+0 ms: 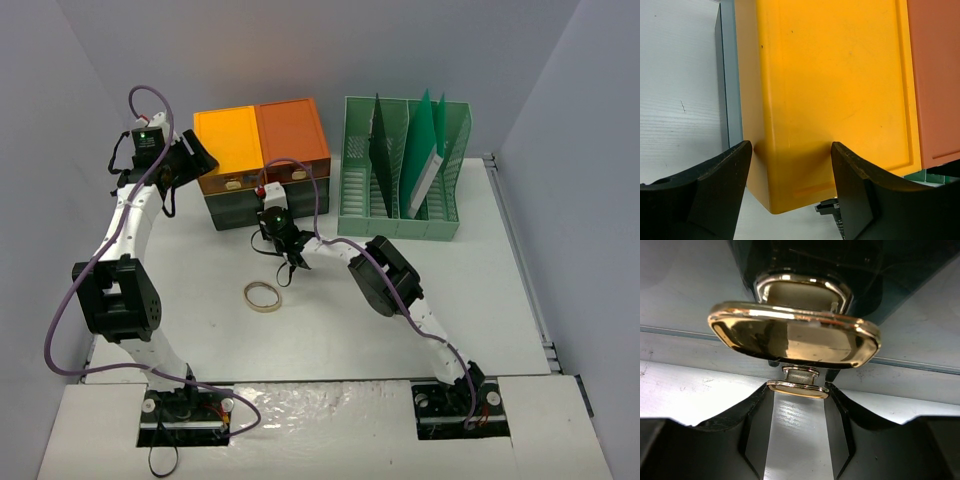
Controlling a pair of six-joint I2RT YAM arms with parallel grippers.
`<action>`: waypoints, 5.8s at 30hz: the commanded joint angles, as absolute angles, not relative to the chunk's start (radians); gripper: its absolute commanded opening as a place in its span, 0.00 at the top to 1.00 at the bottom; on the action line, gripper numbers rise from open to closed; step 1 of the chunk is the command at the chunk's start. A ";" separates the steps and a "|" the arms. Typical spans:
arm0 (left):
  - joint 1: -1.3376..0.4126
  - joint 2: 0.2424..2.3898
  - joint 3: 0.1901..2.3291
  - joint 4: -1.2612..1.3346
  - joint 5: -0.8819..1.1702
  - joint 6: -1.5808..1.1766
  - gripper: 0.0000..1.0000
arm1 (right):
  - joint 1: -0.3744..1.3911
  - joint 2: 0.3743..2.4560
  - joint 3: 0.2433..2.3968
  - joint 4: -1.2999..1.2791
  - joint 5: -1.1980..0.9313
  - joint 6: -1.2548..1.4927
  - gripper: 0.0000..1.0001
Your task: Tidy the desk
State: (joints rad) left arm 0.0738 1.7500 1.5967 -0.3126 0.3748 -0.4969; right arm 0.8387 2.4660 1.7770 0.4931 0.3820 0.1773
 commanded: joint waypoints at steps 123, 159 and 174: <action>0.060 1.799 1.586 -0.617 0.299 -0.385 0.40 | 1.026 1.914 1.613 -0.012 0.493 0.159 1.00; 0.051 1.763 1.541 -0.588 0.329 -0.378 0.40 | 0.943 2.340 1.491 1.501 0.865 -0.714 1.00; 0.046 1.762 1.550 -0.589 0.329 -0.382 0.40 | 0.910 2.323 1.539 1.543 0.854 -0.802 1.00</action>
